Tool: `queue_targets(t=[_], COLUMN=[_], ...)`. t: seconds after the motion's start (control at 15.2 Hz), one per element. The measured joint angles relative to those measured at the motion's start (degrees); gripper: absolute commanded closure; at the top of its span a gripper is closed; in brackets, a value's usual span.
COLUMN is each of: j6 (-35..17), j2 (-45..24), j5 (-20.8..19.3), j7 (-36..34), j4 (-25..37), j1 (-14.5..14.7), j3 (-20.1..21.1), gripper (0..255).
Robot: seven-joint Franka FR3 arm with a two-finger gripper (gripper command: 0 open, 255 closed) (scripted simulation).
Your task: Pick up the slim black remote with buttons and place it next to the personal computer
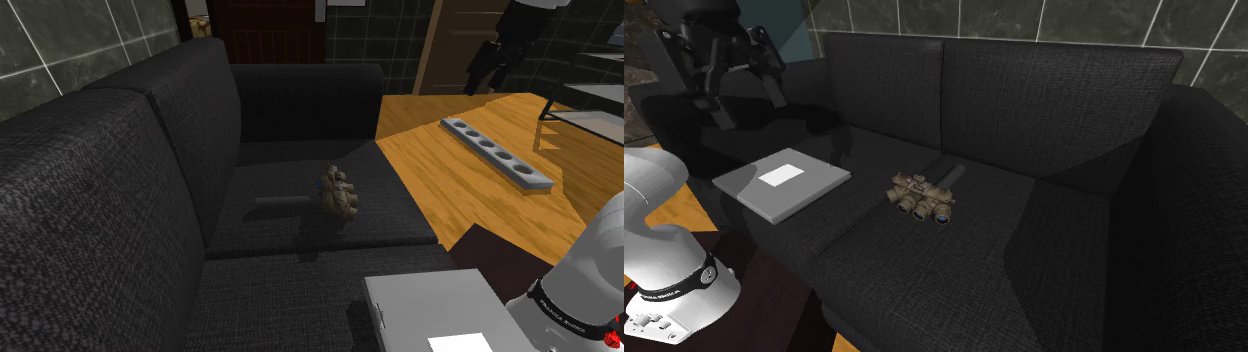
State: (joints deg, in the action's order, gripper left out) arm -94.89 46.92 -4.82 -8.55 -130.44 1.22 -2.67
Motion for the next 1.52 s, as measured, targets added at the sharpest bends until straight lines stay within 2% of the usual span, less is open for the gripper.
queue_targets(t=[0.26,0.73,1.52], j6=[-2.5,-11.2,-19.8], j2=[-3.0,-16.6,-39.4], j5=[0.3,1.8,5.6], j7=[2.0,8.7,21.3], j4=[-0.1,2.7,13.1], j1=[1.3,5.5,11.6], j3=[-0.3,-1.2,-0.4], gripper=[0,0,0])
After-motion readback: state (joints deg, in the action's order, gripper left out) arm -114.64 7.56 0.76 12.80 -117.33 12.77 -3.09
